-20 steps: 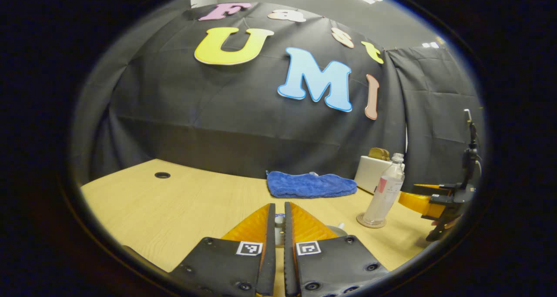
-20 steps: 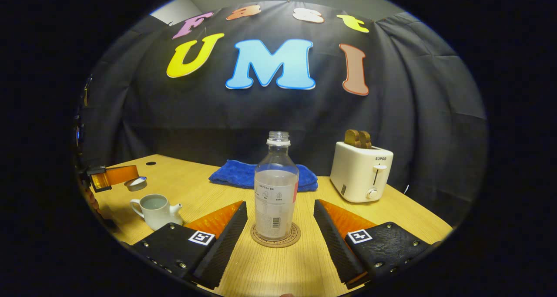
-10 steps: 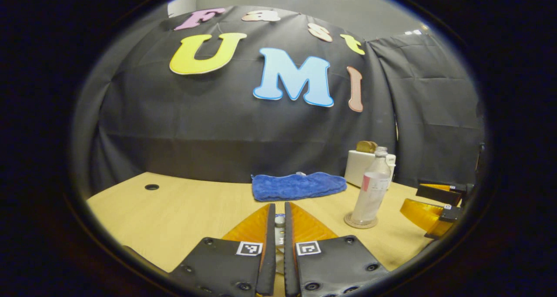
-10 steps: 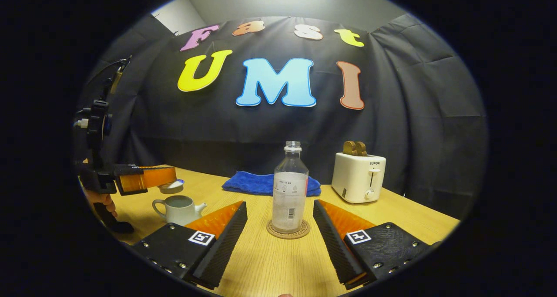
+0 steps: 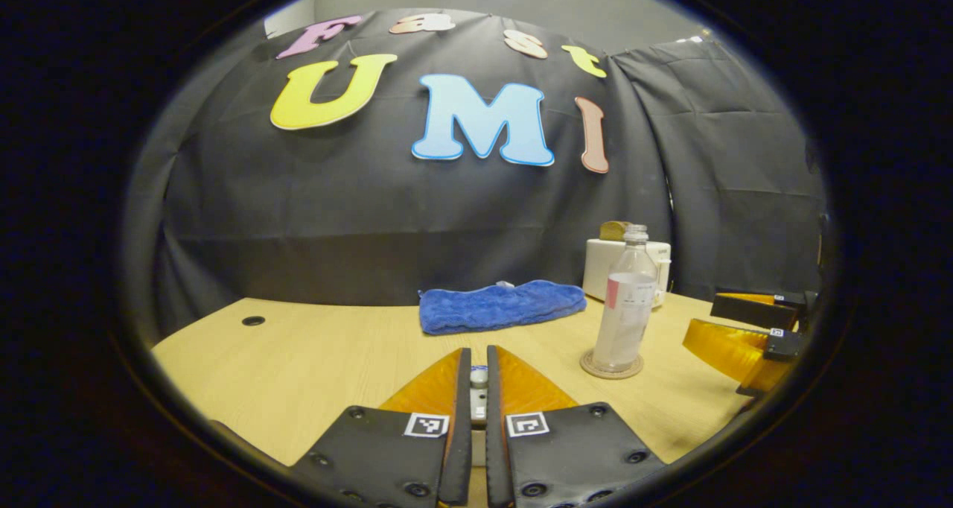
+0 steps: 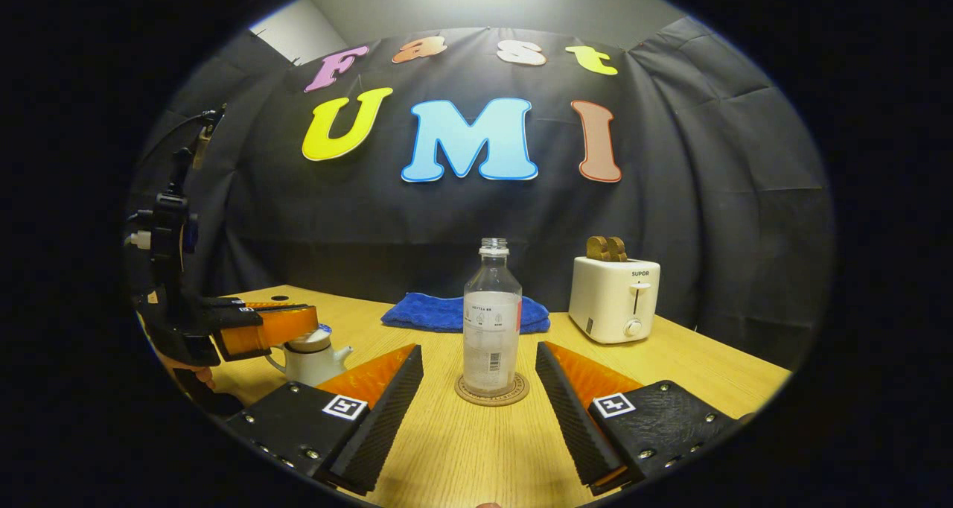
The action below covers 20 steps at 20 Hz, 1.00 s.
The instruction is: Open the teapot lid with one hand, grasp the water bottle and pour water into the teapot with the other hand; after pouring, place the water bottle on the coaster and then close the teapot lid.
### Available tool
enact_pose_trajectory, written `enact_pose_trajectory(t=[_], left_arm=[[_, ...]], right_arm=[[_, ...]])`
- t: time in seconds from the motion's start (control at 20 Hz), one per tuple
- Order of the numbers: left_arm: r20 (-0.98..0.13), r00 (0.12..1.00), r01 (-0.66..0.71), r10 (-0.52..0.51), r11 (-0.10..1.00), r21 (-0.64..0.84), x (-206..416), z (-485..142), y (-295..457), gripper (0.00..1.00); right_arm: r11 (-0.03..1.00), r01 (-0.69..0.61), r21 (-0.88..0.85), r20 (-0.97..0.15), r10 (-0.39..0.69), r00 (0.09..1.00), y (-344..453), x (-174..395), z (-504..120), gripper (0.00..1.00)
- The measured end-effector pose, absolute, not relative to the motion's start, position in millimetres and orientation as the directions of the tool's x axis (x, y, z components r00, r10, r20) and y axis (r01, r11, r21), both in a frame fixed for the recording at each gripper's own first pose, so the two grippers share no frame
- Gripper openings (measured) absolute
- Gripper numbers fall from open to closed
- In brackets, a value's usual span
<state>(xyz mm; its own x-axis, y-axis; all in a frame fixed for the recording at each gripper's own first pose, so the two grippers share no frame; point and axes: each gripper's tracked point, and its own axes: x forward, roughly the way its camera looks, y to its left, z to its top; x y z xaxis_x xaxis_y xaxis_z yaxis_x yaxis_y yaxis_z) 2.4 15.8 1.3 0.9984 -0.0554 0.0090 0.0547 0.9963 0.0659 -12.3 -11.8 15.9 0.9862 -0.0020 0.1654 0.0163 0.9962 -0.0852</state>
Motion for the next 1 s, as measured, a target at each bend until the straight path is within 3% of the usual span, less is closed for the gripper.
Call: enact_pose_trajectory(t=[1.0], left_arm=[[0.015,0.999,0.037,-0.038,0.997,0.067,2.2,0.3,14.3,0.21]], right_arm=[[0.994,0.014,-0.113,0.161,0.004,0.987,-7.5,-7.3,11.0,0.95]])
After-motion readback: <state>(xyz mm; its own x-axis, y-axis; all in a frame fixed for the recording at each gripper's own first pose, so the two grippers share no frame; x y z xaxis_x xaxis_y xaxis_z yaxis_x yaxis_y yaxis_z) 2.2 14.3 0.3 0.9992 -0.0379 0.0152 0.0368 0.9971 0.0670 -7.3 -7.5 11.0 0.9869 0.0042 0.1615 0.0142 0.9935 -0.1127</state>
